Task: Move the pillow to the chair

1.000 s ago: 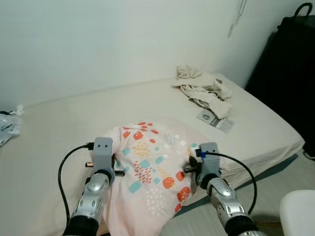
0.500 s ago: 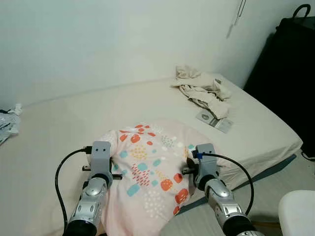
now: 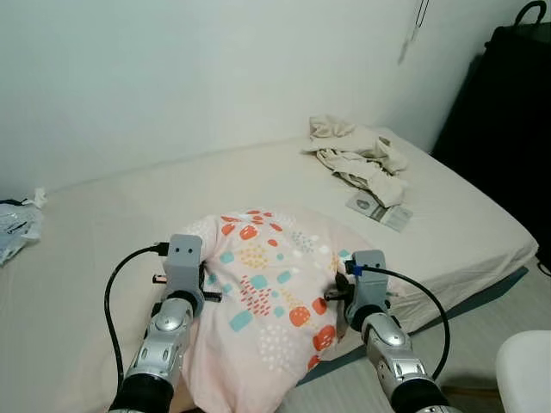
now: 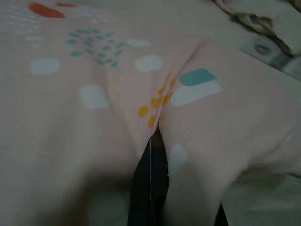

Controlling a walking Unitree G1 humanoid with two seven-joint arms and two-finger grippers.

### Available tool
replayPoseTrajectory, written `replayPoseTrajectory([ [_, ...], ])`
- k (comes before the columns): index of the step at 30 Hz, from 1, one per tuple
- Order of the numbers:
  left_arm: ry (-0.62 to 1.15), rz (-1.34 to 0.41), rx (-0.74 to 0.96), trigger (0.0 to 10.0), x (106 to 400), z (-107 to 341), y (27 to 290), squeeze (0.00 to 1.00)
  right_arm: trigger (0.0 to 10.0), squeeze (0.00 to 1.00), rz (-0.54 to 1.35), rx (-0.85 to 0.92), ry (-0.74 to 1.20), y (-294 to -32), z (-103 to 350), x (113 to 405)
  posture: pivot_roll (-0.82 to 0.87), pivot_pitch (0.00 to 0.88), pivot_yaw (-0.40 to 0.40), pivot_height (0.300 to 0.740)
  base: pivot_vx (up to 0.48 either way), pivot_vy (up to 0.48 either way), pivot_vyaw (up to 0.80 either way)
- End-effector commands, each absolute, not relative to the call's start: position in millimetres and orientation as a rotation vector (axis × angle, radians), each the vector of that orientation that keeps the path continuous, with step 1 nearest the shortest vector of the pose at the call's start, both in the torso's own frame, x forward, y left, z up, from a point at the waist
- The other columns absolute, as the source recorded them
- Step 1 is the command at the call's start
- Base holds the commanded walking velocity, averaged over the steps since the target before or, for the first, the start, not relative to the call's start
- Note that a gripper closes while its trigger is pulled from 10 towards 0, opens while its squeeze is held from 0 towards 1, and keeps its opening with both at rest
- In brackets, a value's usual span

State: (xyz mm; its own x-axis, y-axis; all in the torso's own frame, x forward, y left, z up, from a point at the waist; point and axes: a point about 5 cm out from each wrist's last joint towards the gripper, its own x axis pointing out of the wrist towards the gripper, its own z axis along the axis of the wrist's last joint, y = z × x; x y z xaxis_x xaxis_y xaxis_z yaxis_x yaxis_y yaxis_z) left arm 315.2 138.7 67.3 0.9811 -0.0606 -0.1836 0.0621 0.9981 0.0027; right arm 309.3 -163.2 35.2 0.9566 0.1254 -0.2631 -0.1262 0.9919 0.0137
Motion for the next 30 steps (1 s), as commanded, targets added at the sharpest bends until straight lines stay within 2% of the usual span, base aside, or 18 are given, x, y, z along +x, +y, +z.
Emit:
replayPoseTrajectory([
  [1, 0.122, -0.083, 0.018, 10.0, 317.1, 76.9, 138.4, 0.0, 10.0, 0.0, 0.181, -0.018, 0.207, -149.8, 45.9, 315.5, 0.0, 0.029, 0.022, 0.74, 0.0, 0.0, 0.8],
  [13, 0.164, -0.07, -0.051, 10.0, 314.0, 74.5, 146.3, 0.0, 10.0, 0.0, 0.199, -0.03, 0.199, -147.0, 46.7, 315.7, 0.0, 0.021, 0.032, 0.74, 0.0, 0.0, 0.65],
  [30, 0.141, -0.116, -0.013, 10.0, 311.1, 76.7, 143.4, 0.0, 10.0, 0.0, 0.21, -0.034, 0.199, -142.9, 44.3, 312.7, 0.01, 0.02, 0.043, 0.74, 0.0, 0.0, 0.8],
])
